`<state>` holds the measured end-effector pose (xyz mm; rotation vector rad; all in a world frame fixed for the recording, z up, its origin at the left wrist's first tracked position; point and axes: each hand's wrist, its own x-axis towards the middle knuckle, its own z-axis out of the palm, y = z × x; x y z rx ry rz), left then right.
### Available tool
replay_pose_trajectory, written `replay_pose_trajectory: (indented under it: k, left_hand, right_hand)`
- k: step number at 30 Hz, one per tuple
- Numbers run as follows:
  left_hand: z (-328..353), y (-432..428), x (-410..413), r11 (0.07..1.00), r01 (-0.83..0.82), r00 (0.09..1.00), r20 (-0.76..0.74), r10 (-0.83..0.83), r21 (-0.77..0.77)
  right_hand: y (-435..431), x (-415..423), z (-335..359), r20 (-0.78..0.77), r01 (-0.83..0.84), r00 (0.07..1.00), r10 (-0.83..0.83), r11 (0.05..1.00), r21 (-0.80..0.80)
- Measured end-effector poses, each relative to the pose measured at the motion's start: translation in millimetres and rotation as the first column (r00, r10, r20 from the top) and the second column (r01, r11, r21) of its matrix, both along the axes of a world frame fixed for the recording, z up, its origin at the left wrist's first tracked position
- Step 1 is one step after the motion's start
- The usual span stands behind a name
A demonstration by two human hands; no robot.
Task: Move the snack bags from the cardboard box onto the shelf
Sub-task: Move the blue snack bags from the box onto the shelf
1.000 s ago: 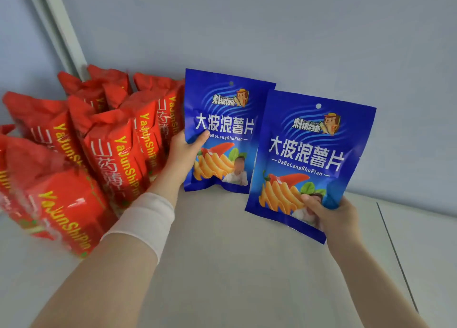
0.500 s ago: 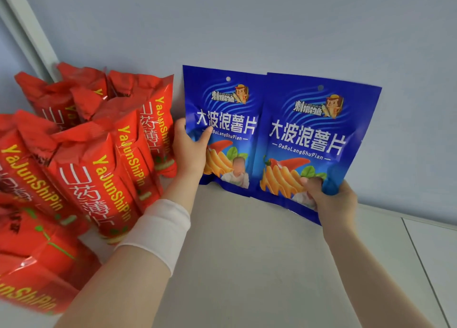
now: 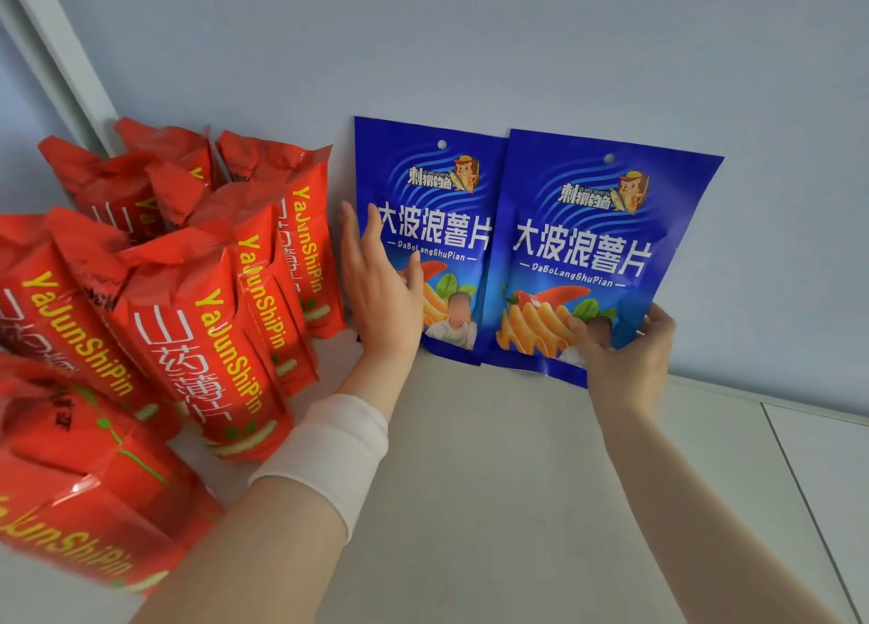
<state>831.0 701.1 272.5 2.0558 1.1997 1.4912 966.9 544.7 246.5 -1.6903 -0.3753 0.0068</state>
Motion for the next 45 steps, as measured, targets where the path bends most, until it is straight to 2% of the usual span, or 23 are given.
replay_pose_trajectory:
  k: [4, 7, 9, 11, 14, 17, 19, 25, 29, 33, 38, 41, 45]
  left_hand:
    - [0.7, -8.4, -7.7, 1.000, -0.029, 0.985, -0.170, 0.030, 0.009]
    - [4.4, -24.2, -20.1, 0.999, -0.018, 0.941, -0.336, 0.028, 0.032]
    - [6.1, -40.4, -31.3, 0.999, 0.035, 0.866, -0.500, -0.011, 0.039]
    - [7.3, -61.9, -46.6, 0.993, 0.085, 0.744, -0.669, -0.009, 0.081]
    - [12.1, -107.5, -80.5, 0.984, 0.142, 0.565, -0.825, 0.011, 0.111]
    - [14.4, -167.1, -128.5, 0.988, 0.143, 0.396, -0.918, -0.007, 0.054]
    - [15.5, -208.6, -171.5, 0.994, 0.099, 0.337, -0.942, 0.000, 0.036]
    - [24.8, -325.7, -328.9, 0.987, -0.162, 0.239, -0.971, 0.033, -0.006]
    - [24.0, -385.4, -427.4, 0.955, -0.296, 0.202, -0.977, 0.072, 0.009]
    - [3.3, -440.7, -526.9, 0.888, -0.458, 0.179, -0.983, 0.042, -0.045]
    - [-40.9, -504.9, -652.7, 0.773, -0.624, 0.174, -0.985, -0.005, -0.114]
    - [-78.9, -543.9, -728.7, 0.688, -0.698, 0.226, -0.973, -0.053, -0.200]
    - [-138.1, -595.1, -816.1, 0.526, -0.783, 0.338, -0.937, -0.088, -0.332]
  right_hand:
    - [-2.3, 1.2, 1.7, 0.090, 0.047, 0.995, -0.036, 0.992, -0.114]
    - [-12.9, -11.3, 7.1, 0.194, 0.135, 0.976, -0.095, 0.969, -0.207]
    - [-28.2, -27.0, 10.0, 0.292, 0.150, 0.954, -0.065, 0.948, -0.279]
    - [-48.3, -46.1, 11.2, 0.387, 0.087, 0.916, 0.100, 0.895, -0.437]
    - [-85.4, -81.5, 10.0, 0.413, -0.011, 0.786, 0.460, 0.678, -0.735]
    - [-128.6, -124.2, 7.6, 0.325, -0.051, 0.643, 0.694, 0.462, -0.885]
    - [-156.9, -157.7, 8.8, 0.298, -0.067, 0.552, 0.779, 0.397, -0.915]
    - [-227.3, -284.8, 18.9, 0.235, -0.146, 0.253, 0.938, 0.277, -0.950]
    - [-254.5, -377.2, 24.9, 0.222, -0.175, 0.018, 0.975, 0.221, -0.959]
    - [-279.2, -473.2, 13.5, 0.206, -0.158, -0.203, 0.957, 0.175, -0.972]
    - [-311.1, -595.8, -26.8, 0.121, -0.135, -0.409, 0.904, 0.072, -0.988]
    - [-324.3, -668.4, -61.9, 0.059, -0.126, -0.500, 0.864, -0.005, -0.992]
    - [-341.4, -746.2, -114.5, -0.122, -0.024, -0.522, 0.844, -0.157, -0.987]
